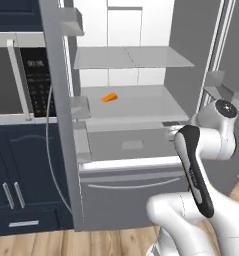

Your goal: Take the cheese, chicken drumstick, and lime from the fridge and place them on the plate on the dining counter to create an appetizer plate.

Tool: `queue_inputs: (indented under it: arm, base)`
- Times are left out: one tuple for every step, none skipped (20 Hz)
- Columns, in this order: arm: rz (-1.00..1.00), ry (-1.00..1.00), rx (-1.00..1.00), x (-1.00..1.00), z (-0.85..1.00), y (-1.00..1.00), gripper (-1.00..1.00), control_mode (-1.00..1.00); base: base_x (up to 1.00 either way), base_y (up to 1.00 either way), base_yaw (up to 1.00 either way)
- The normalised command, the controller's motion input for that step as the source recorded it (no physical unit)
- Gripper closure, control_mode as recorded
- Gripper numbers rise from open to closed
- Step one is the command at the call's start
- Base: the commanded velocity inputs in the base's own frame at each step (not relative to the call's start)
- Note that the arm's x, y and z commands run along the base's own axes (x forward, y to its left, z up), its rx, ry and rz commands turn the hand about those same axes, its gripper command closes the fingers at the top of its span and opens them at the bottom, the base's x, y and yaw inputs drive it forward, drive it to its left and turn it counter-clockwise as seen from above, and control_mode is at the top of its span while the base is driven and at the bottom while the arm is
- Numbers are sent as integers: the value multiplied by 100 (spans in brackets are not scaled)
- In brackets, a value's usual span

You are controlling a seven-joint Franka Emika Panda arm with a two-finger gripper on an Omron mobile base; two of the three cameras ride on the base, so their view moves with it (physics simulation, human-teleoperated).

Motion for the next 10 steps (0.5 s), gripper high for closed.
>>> queue_inputs:
  arm:
    - [0,0,0,0,0,0,-100,100]
    - [0,0,0,0,0,0,-100,100]
    - [0,0,0,0,0,0,-100,100]
    - [0,0,0,0,0,0,-100,100]
    - [0,0,0,0,0,0,-100,100]
    - [0,0,0,0,0,0,-100,100]
    - [0,0,0,0,0,0,-100,100]
    - [0,0,0,0,0,0,-100,100]
    - [0,0,0,0,0,0,-100,100]
    - [0,0,0,0,0,0,-100,100]
  base:
    - [65,0,6]
    - [66,0,5]
    - [63,0,4]
    - [66,6,3]
    - [67,15,1]
    - [64,25,0]
    - [61,27,0]
    - [51,25,0]
    - [47,26,0]
    - [46,30,0]
